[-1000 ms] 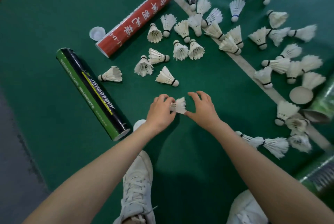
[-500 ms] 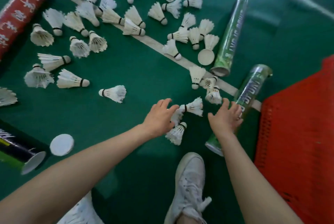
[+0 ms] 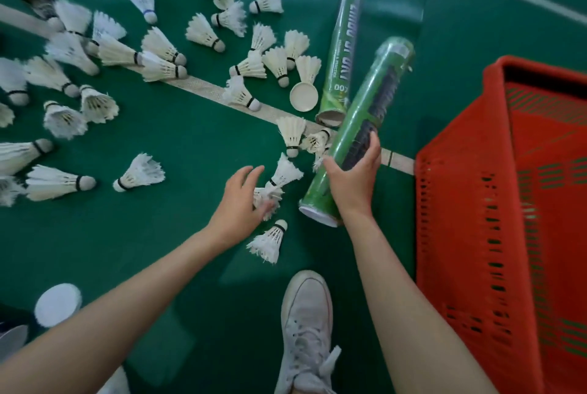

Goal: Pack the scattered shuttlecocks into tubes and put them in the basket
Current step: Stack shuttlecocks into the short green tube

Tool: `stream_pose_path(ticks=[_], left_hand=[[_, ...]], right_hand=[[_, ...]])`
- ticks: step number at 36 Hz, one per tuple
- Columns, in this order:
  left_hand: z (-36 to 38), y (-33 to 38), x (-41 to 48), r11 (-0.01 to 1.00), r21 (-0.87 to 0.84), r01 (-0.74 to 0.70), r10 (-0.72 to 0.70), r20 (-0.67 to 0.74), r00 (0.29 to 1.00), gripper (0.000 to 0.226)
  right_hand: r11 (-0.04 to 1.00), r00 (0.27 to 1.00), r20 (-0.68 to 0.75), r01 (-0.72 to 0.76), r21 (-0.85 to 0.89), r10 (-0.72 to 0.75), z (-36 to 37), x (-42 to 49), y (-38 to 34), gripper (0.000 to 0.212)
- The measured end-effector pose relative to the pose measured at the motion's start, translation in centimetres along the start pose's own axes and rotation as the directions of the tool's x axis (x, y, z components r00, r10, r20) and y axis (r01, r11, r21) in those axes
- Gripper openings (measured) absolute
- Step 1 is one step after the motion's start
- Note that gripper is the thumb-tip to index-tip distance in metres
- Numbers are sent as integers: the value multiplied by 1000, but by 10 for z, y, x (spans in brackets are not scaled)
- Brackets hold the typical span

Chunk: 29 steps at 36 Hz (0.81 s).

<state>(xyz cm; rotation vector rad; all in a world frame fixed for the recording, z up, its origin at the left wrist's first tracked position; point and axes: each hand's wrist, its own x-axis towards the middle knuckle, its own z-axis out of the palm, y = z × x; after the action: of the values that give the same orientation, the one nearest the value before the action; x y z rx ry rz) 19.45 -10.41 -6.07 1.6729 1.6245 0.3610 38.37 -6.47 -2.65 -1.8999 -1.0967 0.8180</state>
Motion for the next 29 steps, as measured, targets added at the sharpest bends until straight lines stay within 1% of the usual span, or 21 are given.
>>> stream_pose_path(ticks=[2, 3, 5, 6, 9, 10, 11, 14, 15, 18, 19, 20, 22, 23, 24, 25, 27, 29], left_hand=[[-15, 13, 4, 975, -215, 49, -61, -48, 997, 55], [-27, 18, 7, 943, -325, 77, -103, -61, 993, 50], [-45, 31, 11, 837, -534, 116, -161, -37, 986, 44], [-56, 34, 13, 782, -612, 117, -178, -40, 983, 41], [-91, 36, 23, 609, -787, 102, -237, -57, 970, 24], [-102, 33, 27, 554, -828, 91, -252, -63, 966, 22], [-112, 28, 30, 521, -850, 82, -265, -69, 962, 26], [-136, 7, 35, 465, -880, 97, -368, -92, 925, 64], [-141, 0, 35, 449, -887, 107, -409, -98, 907, 68], [-150, -18, 32, 378, -917, 125, -480, -79, 873, 61], [-151, -24, 29, 379, -916, 130, -495, -82, 865, 60], [-151, -28, 27, 396, -908, 134, -500, -91, 861, 61], [-151, -41, 19, 454, -879, 144, -504, -121, 855, 62], [-151, -47, 14, 498, -853, 156, -501, -136, 854, 62], [-152, -53, 9, 551, -816, 175, -496, -152, 855, 63], [-154, -57, 3, 612, -767, 194, -482, -166, 861, 63], [-160, -63, -8, 732, -640, 234, -433, -172, 885, 65], [-168, -64, -22, 824, -499, 267, -382, -143, 913, 67]], right_hand=[[992, 992, 75, 92, 85, -98, 7, 1, -18, 86], [985, 981, 124, 136, 110, -150, 14, 0, -28, 86], [973, 950, 225, 191, 130, -217, 26, -5, -39, 87], [966, 930, 275, 209, 152, -244, 35, -9, -45, 88], [953, 858, 426, 213, 215, -288, 60, -26, -53, 91], [952, 832, 471, 210, 224, -294, 67, -32, -52, 91], [952, 807, 510, 207, 226, -297, 73, -38, -51, 92], [950, 726, 613, 209, 233, -311, 83, -58, -44, 93], [944, 691, 643, 229, 239, -330, 86, -66, -42, 93], [906, 581, 699, 334, 261, -416, 96, -85, -39, 92], [901, 557, 715, 340, 268, -423, 100, -89, -38, 89], [909, 542, 735, 316, 271, -407, 103, -91, -40, 84], [953, 539, 787, 176, 245, -301, 109, -93, -49, 73], [969, 555, 797, 86, 231, -239, 113, -93, -54, 69], [975, 582, 791, 15, 222, -189, 118, -91, -58, 65], [975, 619, 769, -20, 219, -160, 124, -89, -62, 60], [971, 704, 694, -27, 238, -150, 134, -84, -73, 53], [963, 775, 613, -19, 267, -155, 143, -79, -85, 56]])
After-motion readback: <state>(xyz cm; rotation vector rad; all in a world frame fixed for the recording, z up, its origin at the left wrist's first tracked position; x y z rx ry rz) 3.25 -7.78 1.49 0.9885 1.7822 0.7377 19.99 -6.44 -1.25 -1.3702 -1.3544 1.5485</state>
